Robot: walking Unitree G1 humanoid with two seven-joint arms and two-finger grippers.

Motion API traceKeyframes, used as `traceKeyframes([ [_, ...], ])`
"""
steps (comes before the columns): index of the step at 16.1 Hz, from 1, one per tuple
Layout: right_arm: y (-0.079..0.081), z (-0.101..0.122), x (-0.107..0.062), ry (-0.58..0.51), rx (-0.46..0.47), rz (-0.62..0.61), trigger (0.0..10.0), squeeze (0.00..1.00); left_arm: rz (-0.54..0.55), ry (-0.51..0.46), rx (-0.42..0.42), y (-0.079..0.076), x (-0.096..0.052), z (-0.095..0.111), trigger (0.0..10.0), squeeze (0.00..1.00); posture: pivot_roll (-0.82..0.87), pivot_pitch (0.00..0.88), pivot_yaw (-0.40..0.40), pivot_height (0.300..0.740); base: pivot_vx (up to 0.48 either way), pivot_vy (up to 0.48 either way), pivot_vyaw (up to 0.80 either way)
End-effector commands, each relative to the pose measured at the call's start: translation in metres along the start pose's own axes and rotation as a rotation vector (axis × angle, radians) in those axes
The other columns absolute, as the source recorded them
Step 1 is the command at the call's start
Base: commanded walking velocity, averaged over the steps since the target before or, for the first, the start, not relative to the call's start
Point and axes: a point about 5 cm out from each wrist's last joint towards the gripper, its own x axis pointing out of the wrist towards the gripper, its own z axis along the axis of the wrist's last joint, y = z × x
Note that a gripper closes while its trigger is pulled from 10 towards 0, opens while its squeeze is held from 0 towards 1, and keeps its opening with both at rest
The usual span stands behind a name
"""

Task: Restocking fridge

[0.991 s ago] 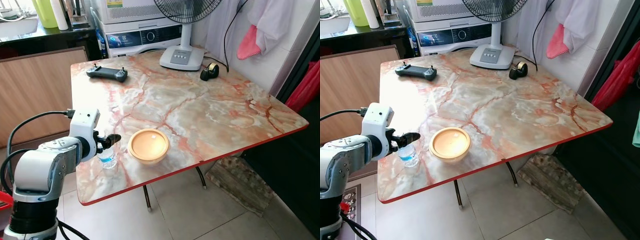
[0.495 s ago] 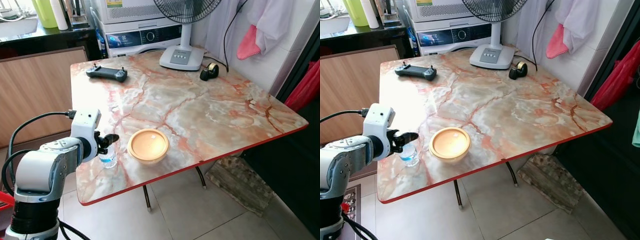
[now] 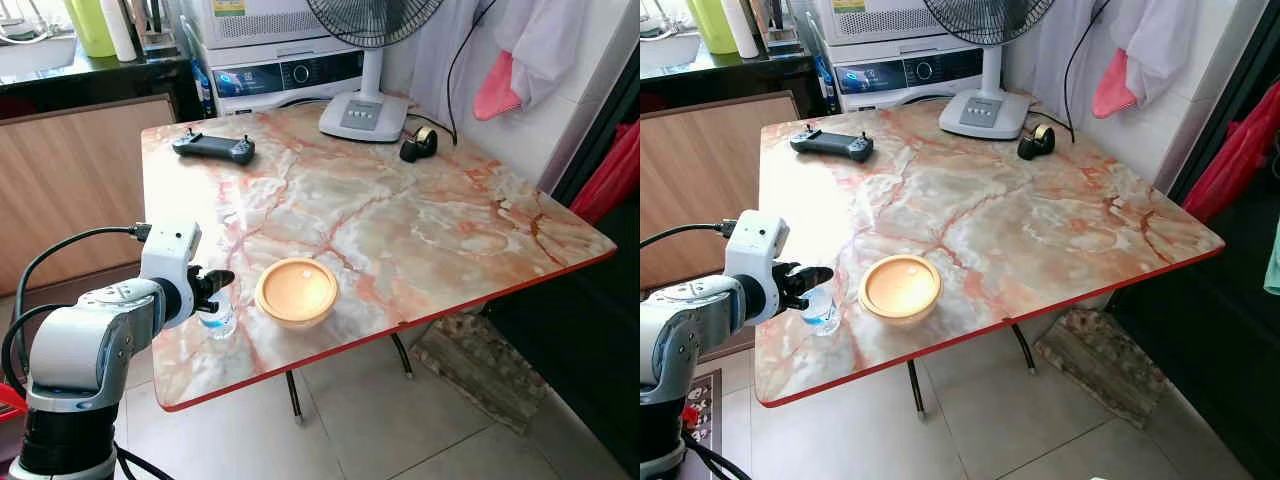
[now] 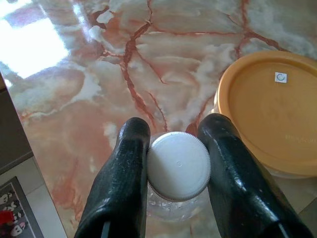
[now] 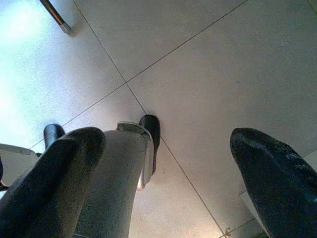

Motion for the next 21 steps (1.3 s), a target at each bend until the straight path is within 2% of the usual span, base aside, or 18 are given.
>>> traceKeyframes([
  [1, -0.002, 0.0, -0.001, 0.007, -0.007, 0.001, 10.0, 0.0, -0.009, 0.045, 0.0, -0.001, 0.001, -0.009, 0.0, 0.0, 0.15, 0.0, -0.052, 0.74, 0.0, 0.0, 0.0],
  [4, -0.002, 0.0, -0.001, 0.008, -0.011, 0.001, 10.0, 0.0, 0.068, 0.005, 0.031, 0.009, 0.001, -0.003, 0.0, 0.0, 0.15, 0.0, -0.052, 0.74, 0.0, 0.0, 0.0],
  [5, -0.002, 0.0, -0.001, 0.008, -0.011, 0.001, 10.0, 0.0, 0.108, -0.022, 0.069, 0.014, -0.001, 0.002, 0.0, 0.0, 0.15, 0.0, -0.054, 0.74, 0.0, 0.0, 0.0],
  [6, -0.002, 0.0, -0.001, 0.008, -0.011, 0.002, 10.0, 0.0, 0.164, -0.062, 0.115, 0.02, -0.003, 0.008, 2.9, 0.0, 0.15, 0.0, -0.054, 0.74, 0.0, 0.0, 0.0],
  [7, -0.002, 0.0, -0.001, 0.008, -0.012, 0.002, 10.0, 0.0, 0.185, -0.082, 0.132, 0.023, -0.004, 0.011, 10.0, 0.0, 0.15, 0.0, -0.054, 0.74, 0.0, 0.0, 0.0],
  [8, -0.002, 0.0, -0.001, 0.008, -0.011, 0.003, 10.0, 0.0, 0.229, -0.103, 0.157, 0.03, -0.006, 0.014, 10.0, 0.0, 0.15, 0.0, -0.054, 0.74, 0.0, 0.0, 0.0],
  [10, -0.001, -0.001, 0.0, 0.008, -0.009, 0.006, 10.0, 0.0, 0.324, -0.158, 0.139, 0.052, -0.014, 0.016, 10.0, 0.0, 0.15, 0.0, -0.051, 0.74, 0.0, 0.0, 0.0],
  [11, -0.001, -0.001, 0.0, 0.008, -0.01, 0.006, 10.0, 0.0, 0.383, -0.15, 0.133, 0.066, -0.017, 0.008, 10.0, 0.0, 0.16, 0.0, -0.049, 0.74, 0.0, 0.0, 0.0],
  [13, 0.0, -0.001, 0.0, 0.01, -0.009, 0.008, 10.0, 0.0, 0.424, -0.082, 0.099, 0.086, -0.016, -0.03, 10.0, 0.0, 0.16, 0.0, -0.045, 0.74, 0.0, 0.0, 0.0],
  [14, 0.001, -0.001, 0.0, 0.01, -0.008, 0.009, 10.0, 0.0, 0.479, -0.021, 0.069, 0.098, -0.016, -0.06, 10.0, 0.0, 0.16, 0.0, -0.045, 0.74, 0.0, 0.0, 0.0],
  [15, 0.001, -0.001, 0.0, 0.01, -0.007, 0.009, 10.0, 0.0, 0.484, -0.008, 0.061, 0.099, -0.016, -0.067, 10.0, 0.0, 0.16, 0.0, -0.045, 0.74, 0.0, 0.0, 0.0],
  [16, 0.001, -0.001, 0.0, 0.009, -0.005, 0.009, 10.0, 0.0, 0.491, 0.021, 0.043, 0.103, -0.014, -0.09, 10.0, 0.0, 0.16, 0.0, -0.042, 0.74, 0.0, 0.0, 0.0],
  [17, 0.001, -0.001, 0.0, 0.008, -0.004, 0.01, 10.0, 0.0, 0.475, 0.06, -0.023, 0.103, -0.011, -0.131, 10.0, 0.0, 0.15, 0.0, -0.039, 0.74, 0.0, 0.0, 0.0],
  [18, 0.001, -0.001, 0.0, 0.006, -0.002, 0.01, 10.0, 0.0, 0.464, 0.069, -0.081, 0.099, -0.011, -0.156, 10.0, 0.0, 0.15, 0.0, -0.04, 0.74, 0.0, 0.0, 0.0],
  [19, 0.001, -0.001, 0.0, 0.005, 0.0, 0.009, 10.0, 0.0, 0.458, 0.068, -0.098, 0.096, -0.011, -0.167, 10.0, 0.0, 0.15, 0.0, -0.04, 0.74, 0.0, 0.0, 0.0],
  [21, 0.001, -0.001, 0.0, 0.005, 0.0, 0.009, 10.0, 0.0, 0.458, 0.064, -0.097, 0.096, -0.011, -0.168, 10.0, 0.0, 0.15, 0.0, -0.04, 0.74, 0.0, 0.0, 0.0],
])
